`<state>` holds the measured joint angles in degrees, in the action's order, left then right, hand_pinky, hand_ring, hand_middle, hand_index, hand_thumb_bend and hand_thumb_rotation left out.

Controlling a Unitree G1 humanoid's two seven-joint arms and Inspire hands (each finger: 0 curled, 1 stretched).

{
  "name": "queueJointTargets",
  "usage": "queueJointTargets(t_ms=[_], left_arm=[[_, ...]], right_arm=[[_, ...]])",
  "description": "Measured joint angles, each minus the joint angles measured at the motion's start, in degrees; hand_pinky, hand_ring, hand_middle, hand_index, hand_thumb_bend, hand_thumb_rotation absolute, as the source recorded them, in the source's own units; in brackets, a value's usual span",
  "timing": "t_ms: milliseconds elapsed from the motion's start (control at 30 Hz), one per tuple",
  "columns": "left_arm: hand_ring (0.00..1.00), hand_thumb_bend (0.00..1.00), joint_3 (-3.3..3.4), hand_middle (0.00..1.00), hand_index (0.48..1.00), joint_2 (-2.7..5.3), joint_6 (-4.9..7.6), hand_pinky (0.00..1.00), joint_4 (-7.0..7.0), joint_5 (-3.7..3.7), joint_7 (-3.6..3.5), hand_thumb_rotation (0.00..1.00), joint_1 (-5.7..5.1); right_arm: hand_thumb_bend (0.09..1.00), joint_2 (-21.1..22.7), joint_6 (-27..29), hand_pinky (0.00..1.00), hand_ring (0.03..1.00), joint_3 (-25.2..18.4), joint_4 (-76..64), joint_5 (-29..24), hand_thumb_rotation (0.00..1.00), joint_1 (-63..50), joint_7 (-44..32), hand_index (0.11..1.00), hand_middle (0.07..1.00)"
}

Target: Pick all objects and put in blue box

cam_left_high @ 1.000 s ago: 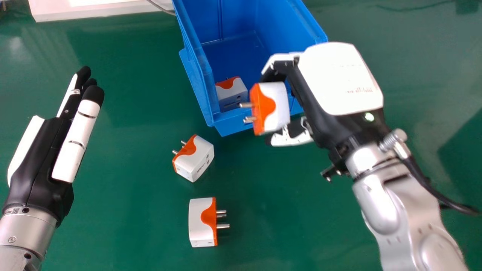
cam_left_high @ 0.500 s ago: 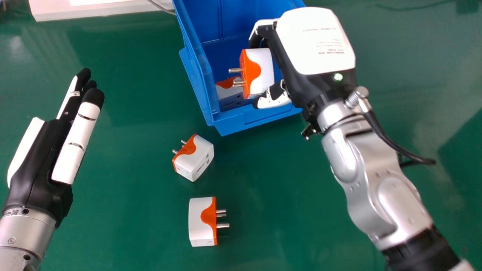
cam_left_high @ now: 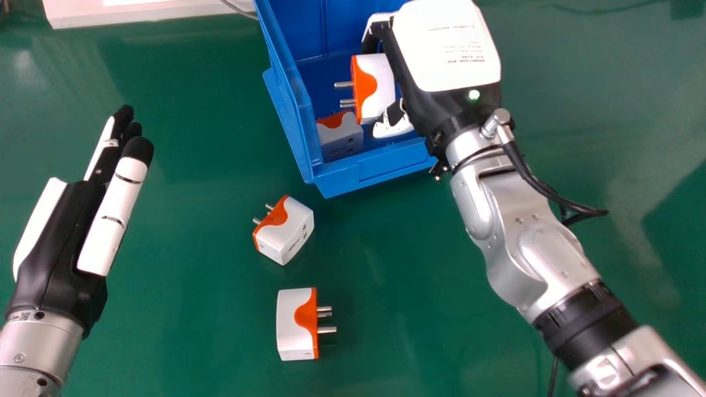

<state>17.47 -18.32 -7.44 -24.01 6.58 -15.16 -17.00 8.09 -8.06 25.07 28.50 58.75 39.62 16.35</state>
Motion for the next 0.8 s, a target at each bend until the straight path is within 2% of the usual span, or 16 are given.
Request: queueJointTargets(t_ms=[67,300,600,800], left_arm=[[1.00,0.50,-0.17,1.00,1.000,0.00,0.55,1.00,0.98,0.00,0.00,1.00,0.01],[1.00,0.51,-0.26,1.00,1.000,0.00,1.86,1.00,2.18,0.02,0.12,1.00,0.24],[1.00,0.51,-0.30,1.00,1.000,0.00,2.36,1.00,2.39,0.02,0.25,1.00,0.10],[1.00,0.51,-0.33,1.00,1.000,0.01,2.35,1.00,1.76,0.02,0.39,1.00,-0.56]], right_arm=[[0.494,-0.2,0.4,0.33,0.441,0.4,2.3,-0.4,0.00,1.0,1.5,0.505,0.538],[0.494,-1.2,1.5,0.33,0.439,1.8,10.7,-2.3,0.00,5.1,5.6,0.514,0.536],[0.493,-3.5,4.1,0.32,0.437,5.3,23.0,-2.9,0.00,11.3,10.3,0.522,0.537],[0.494,-4.1,5.5,0.33,0.437,7.2,29.5,-4.0,0.00,15.4,10.6,0.507,0.537]])
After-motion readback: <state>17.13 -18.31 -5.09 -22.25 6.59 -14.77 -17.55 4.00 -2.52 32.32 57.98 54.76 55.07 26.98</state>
